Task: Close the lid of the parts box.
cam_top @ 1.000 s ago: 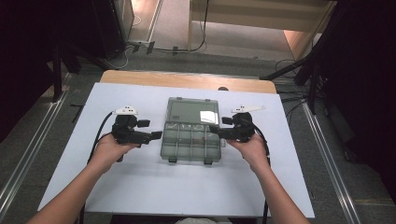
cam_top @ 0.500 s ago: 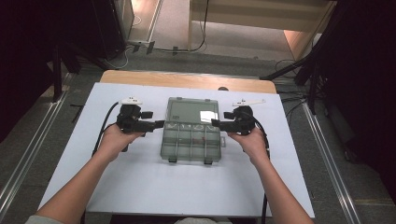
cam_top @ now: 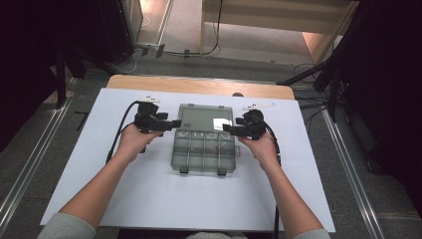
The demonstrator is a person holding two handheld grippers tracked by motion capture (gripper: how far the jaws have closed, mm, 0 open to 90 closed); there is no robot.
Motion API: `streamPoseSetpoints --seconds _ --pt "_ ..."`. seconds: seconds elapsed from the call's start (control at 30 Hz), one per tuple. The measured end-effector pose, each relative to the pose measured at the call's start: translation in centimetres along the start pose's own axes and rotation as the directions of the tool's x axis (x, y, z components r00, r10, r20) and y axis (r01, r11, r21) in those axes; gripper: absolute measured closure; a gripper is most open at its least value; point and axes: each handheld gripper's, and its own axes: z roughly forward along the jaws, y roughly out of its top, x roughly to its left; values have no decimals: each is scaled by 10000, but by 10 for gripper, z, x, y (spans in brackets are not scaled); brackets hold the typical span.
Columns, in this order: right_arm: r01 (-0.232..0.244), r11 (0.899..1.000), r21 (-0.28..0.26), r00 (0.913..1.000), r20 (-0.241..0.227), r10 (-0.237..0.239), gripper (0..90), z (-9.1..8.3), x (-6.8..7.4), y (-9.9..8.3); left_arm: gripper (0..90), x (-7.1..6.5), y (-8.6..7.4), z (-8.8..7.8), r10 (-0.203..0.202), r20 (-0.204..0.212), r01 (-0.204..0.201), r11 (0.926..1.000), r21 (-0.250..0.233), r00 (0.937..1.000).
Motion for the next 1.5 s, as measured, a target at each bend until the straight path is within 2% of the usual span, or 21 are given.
streamPoseSetpoints --seconds 0.1,0.23,0.37,0.43,0.57,0.67,0.77,0.9,1.0,1.07,1.17,1.27,1.37,1.5 --pt "11 10000 -67 9996 298 -9 306 4 0 1 273 -2 1 10 -21 -160 23 9999 116 9999" --pt "-173 9998 -107 9990 399 177 313 9 -2 3 274 -3 1 23 -17 -176 18 10000 14 9998" --pt "-288 9995 -152 9978 588 296 313 13 -3 1 274 -1 -2 31 -334 -359 340 9993 153 9988" --pt "-120 9999 24 9954 950 117 312 16 -3 0 274 0 -3 34 -307 -515 317 9993 194 9982" --pt "-229 9996 147 9959 874 215 319 22 -4 -3 274 2 -4 36 -220 -648 230 9996 150 9977" --pt "-459 9989 78 9947 919 449 327 26 -6 -5 274 3 -5 38 -461 -678 470 9988 119 9966" --pt "-655 9978 -38 9948 774 656 337 28 -7 -6 274 5 -5 40 -582 -747 591 9982 99 9955" --pt "-701 9975 104 9951 709 692 336 31 -7 -7 274 9 -7 43 -985 -740 1001 9948 187 9924" --pt "-705 9973 178 9948 745 690 338 33 -7 -8 275 9 -9 47 -1036 -751 1068 9935 398 9918" --pt "-742 9969 252 9948 722 722 342 33 -8 -9 327 6 -9 49 -1036 -723 1068 9933 429 9920" --pt "-970 9950 237 9936 600 954 349 33 -10 -10 328 4 -9 52 -1055 -692 1081 9935 353 9920" --pt "-1157 9929 263 9925 440 1144 356 34 -13 -11 328 6 -10 56 -1614 -507 1634 9859 370 9856" --pt "-1214 9922 296 9919 404 1202 370 34 -14 -11 350 6 -11 59 -1529 -701 1563 9867 454 9857" --pt "-1286 9912 327 9913 307 1276 372 34 -16 -12 355 9 -11 60 -1770 -557 1797 9827 461 9826"
